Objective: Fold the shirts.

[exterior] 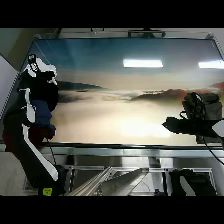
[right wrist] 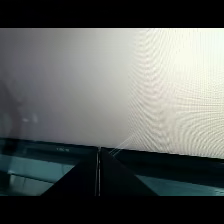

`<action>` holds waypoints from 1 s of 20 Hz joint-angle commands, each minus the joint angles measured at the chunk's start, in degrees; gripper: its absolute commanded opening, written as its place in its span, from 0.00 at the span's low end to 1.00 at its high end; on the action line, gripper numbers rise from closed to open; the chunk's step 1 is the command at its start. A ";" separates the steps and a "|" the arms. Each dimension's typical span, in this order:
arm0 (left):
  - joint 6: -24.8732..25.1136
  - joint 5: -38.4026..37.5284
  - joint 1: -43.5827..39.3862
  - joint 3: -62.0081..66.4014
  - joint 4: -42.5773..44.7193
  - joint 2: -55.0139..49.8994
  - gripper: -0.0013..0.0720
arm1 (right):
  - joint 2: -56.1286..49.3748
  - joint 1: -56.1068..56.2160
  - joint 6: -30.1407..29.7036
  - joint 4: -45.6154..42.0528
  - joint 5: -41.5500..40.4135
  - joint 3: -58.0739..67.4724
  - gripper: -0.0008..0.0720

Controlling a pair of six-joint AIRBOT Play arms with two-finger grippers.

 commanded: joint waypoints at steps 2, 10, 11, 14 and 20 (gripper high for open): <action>-0.90 -3.08 -1.20 0.74 -10.73 7.82 0.05 | -0.02 0.04 -0.02 -0.02 -0.02 -0.02 0.04; 0.70 -23.89 -11.45 -3.72 -28.46 34.88 0.05 | -0.04 -0.02 -0.02 0.02 -0.15 -0.02 0.03; 0.50 -27.02 -14.01 -5.92 -28.39 37.13 0.05 | -0.02 -0.02 -0.02 0.02 -0.02 0.00 0.03; -0.02 -33.33 -24.04 -15.98 -28.24 44.11 0.05 | -0.02 -0.09 -4.07 -0.02 0.79 0.00 0.04; -1.29 -31.87 -43.23 -40.11 -27.85 53.33 0.05 | -0.02 -0.17 -7.56 -0.07 2.14 0.00 0.04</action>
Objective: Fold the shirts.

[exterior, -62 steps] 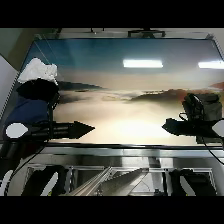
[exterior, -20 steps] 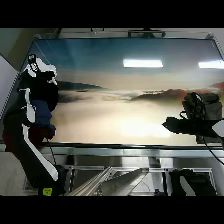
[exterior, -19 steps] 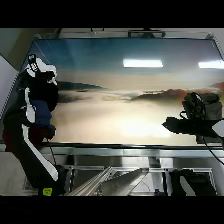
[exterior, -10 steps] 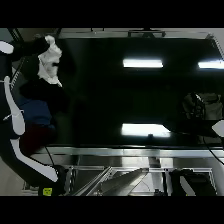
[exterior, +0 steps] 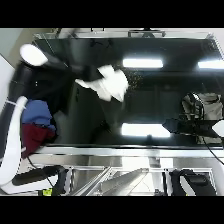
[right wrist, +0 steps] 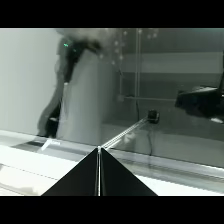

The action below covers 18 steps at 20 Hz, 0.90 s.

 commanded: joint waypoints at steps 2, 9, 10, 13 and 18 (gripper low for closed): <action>-1.07 -0.92 -11.82 -16.28 -0.33 4.76 0.05 | -0.02 -0.04 -2.45 -0.09 1.77 0.00 0.04; -0.46 -1.51 -11.08 -20.52 0.11 4.79 1.00 | -0.57 -0.07 -3.10 0.13 -0.98 0.22 0.54; -0.48 -1.99 -8.92 -18.93 1.73 4.79 1.00 | -1.53 -0.07 -3.10 0.17 -3.19 0.33 0.54; -0.52 -1.88 -0.70 -14.99 10.45 4.79 0.99 | -9.99 -0.07 -4.46 1.09 -5.33 2.82 0.55; 5.49 9.25 15.50 -20.52 9.03 1.44 0.99 | -26.21 1.84 -20.11 20.50 -4.90 4.63 0.54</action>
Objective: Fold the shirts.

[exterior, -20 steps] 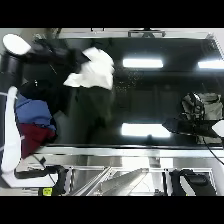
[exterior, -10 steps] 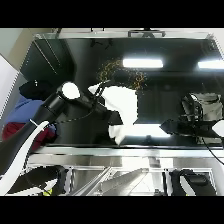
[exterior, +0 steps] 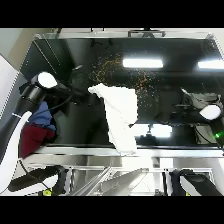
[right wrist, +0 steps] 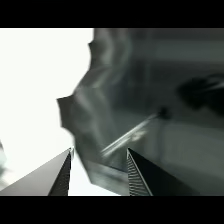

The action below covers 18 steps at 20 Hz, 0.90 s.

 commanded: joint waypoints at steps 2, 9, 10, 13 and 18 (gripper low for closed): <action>9.53 9.51 13.11 -1.42 -7.39 -7.63 0.99 | -11.58 4.72 -10.14 12.02 -0.26 0.76 0.54; 14.88 7.39 14.86 16.96 -17.40 -32.44 0.99 | -19.06 17.05 -10.27 11.43 -5.97 0.44 0.55; 14.88 7.26 14.19 19.45 -17.35 -34.93 0.99 | -19.80 16.83 -10.25 11.23 -6.64 0.44 0.55; 14.84 4.39 11.89 26.73 -17.38 -41.53 0.99 | -20.31 16.83 -10.29 9.92 -6.99 0.44 0.55; 14.67 -3.28 8.39 37.00 -17.35 -49.72 0.90 | -21.66 16.90 -10.73 7.52 -6.82 0.42 0.55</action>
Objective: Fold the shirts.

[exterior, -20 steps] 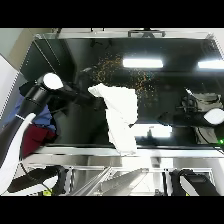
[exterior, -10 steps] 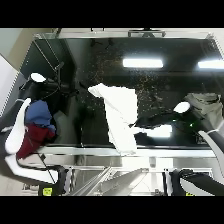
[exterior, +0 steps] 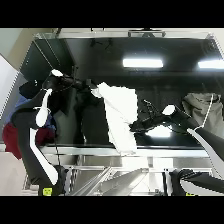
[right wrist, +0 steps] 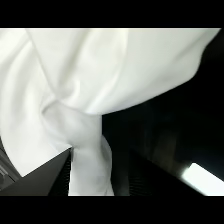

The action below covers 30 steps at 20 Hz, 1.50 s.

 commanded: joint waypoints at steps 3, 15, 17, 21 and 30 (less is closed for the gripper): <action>-0.48 -8.33 -2.12 9.49 -0.22 -6.80 0.15 | -3.87 0.20 -0.28 -1.44 1.16 -0.04 0.55; -6.25 -17.46 2.67 15.85 -0.68 0.02 0.03 | 0.52 -2.71 -5.03 2.91 13.49 4.46 0.03; -6.84 -18.58 4.50 14.82 -2.16 5.73 0.03 | 5.75 -7.63 -4.85 2.80 17.84 10.05 0.03; -6.64 -19.28 9.29 11.65 -14.16 20.20 0.03 | 16.70 -20.20 -4.02 2.95 19.76 24.17 0.03; -9.40 -17.57 18.67 11.61 -17.77 55.19 0.03 | 29.51 -28.09 -4.28 3.28 22.51 42.12 0.03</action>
